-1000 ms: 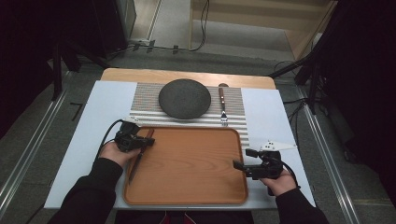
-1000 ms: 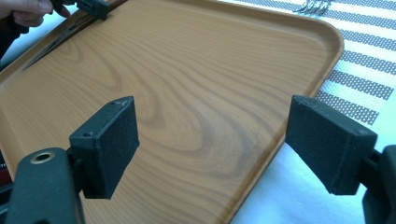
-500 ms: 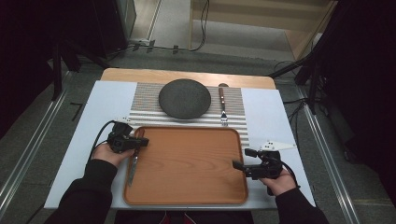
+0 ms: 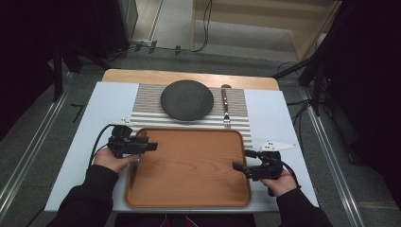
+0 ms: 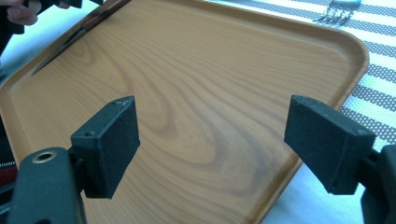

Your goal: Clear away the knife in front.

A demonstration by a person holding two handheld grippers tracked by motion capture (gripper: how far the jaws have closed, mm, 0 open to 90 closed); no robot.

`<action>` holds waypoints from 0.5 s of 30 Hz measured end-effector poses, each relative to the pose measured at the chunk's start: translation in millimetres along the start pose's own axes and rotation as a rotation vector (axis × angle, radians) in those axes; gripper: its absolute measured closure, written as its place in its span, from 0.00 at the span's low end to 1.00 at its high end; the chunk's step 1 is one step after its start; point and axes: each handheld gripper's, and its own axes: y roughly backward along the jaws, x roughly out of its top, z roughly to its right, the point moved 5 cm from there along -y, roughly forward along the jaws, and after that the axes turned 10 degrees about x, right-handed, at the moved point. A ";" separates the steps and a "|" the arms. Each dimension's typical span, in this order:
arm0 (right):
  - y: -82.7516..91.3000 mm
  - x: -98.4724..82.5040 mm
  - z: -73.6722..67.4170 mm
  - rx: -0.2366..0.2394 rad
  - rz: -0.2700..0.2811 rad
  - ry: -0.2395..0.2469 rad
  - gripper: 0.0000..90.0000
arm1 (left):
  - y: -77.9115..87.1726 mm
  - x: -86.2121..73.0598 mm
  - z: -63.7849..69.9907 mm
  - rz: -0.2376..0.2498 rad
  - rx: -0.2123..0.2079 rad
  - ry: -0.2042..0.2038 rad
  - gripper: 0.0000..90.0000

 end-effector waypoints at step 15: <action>-2.6 1.8 -0.1 0.005 -0.006 0.004 0.18 | 25.4 -6.7 20.5 0.049 -0.006 -0.042 0.32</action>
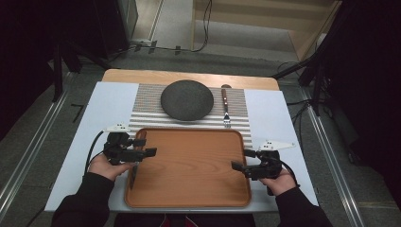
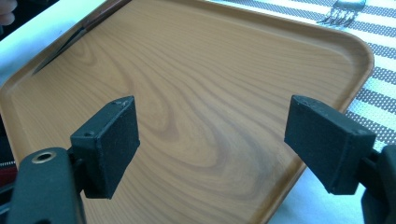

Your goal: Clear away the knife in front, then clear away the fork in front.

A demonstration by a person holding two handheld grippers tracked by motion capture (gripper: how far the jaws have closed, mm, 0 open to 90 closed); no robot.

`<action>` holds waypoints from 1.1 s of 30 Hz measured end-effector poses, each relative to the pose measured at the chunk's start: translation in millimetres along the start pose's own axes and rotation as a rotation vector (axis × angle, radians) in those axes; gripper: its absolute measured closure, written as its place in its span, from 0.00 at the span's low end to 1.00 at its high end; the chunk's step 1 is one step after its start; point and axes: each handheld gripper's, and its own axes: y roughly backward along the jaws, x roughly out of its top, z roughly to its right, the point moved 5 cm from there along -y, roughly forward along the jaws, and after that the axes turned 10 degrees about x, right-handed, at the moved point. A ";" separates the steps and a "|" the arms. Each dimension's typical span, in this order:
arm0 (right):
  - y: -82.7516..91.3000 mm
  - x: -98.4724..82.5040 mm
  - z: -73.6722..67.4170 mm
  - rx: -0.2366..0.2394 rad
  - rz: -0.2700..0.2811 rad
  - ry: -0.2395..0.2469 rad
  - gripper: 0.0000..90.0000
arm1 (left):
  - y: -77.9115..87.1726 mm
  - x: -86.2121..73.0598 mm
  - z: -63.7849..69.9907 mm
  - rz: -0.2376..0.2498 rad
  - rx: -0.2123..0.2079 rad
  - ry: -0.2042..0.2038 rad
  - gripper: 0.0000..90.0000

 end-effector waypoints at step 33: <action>-3.5 24.4 14.1 0.020 0.044 -0.020 0.17 | 17.0 -12.0 1.9 0.046 -0.037 0.003 0.30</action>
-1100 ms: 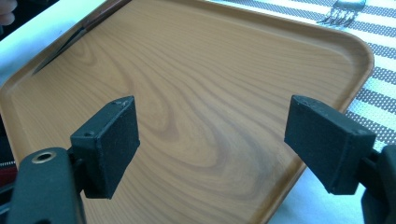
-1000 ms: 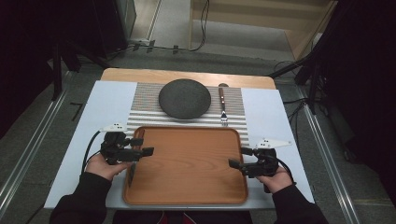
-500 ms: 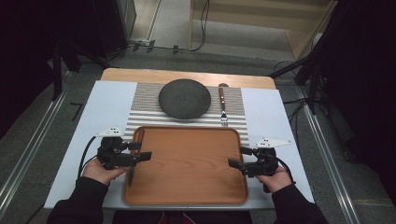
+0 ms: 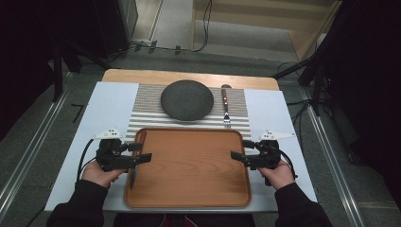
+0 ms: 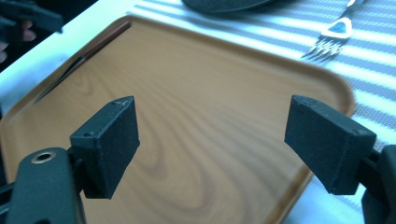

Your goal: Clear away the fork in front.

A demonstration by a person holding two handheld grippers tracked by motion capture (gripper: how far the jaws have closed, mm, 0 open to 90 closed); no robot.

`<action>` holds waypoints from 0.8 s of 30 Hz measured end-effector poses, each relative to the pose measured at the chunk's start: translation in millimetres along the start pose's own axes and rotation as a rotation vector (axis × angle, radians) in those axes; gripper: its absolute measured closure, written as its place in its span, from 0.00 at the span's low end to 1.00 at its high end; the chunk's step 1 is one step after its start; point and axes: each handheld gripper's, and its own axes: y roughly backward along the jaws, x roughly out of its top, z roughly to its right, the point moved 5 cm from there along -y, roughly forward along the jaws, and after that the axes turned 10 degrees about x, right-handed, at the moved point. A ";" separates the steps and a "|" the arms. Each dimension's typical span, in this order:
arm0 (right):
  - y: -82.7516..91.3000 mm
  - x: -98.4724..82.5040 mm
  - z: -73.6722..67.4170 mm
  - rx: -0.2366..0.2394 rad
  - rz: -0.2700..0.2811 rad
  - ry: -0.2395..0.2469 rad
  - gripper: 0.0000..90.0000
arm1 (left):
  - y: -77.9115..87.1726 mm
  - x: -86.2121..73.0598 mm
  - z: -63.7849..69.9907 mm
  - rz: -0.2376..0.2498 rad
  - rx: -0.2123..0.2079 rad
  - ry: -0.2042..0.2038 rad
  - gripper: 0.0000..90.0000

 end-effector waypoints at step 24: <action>-14.5 36.0 40.1 -0.055 0.036 -0.014 0.21 | -3.1 -3.7 -6.7 -0.039 0.023 -0.007 0.30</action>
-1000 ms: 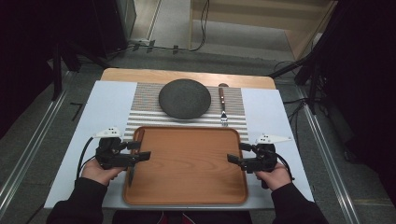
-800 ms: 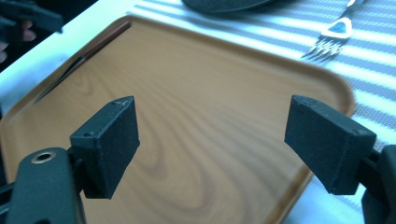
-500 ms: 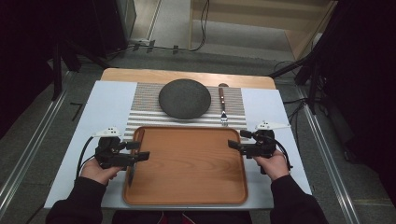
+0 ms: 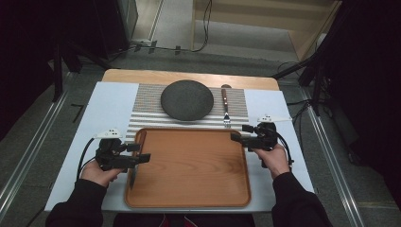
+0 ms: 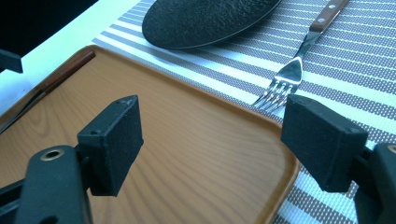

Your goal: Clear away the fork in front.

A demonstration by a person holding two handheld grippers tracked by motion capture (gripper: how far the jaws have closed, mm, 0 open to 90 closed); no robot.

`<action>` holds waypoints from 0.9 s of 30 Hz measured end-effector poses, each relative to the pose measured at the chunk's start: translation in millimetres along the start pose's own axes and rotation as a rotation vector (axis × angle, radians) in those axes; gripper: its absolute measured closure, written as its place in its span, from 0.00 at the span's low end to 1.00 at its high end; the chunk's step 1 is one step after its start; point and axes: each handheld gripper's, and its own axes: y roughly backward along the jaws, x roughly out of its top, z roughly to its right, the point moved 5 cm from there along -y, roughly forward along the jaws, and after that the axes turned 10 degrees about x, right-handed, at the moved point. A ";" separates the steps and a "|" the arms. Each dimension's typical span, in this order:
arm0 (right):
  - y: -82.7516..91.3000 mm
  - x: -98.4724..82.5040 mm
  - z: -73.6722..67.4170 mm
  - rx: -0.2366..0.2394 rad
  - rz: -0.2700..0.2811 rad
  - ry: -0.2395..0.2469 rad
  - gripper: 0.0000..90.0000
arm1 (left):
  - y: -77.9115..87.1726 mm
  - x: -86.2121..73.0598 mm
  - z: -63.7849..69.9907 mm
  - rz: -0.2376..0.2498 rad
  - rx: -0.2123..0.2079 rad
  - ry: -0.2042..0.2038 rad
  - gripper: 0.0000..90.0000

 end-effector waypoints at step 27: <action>-32.5 40.1 35.5 -0.081 -0.019 -0.042 0.24 | 1.0 -1.6 -5.3 0.003 -0.008 0.016 0.30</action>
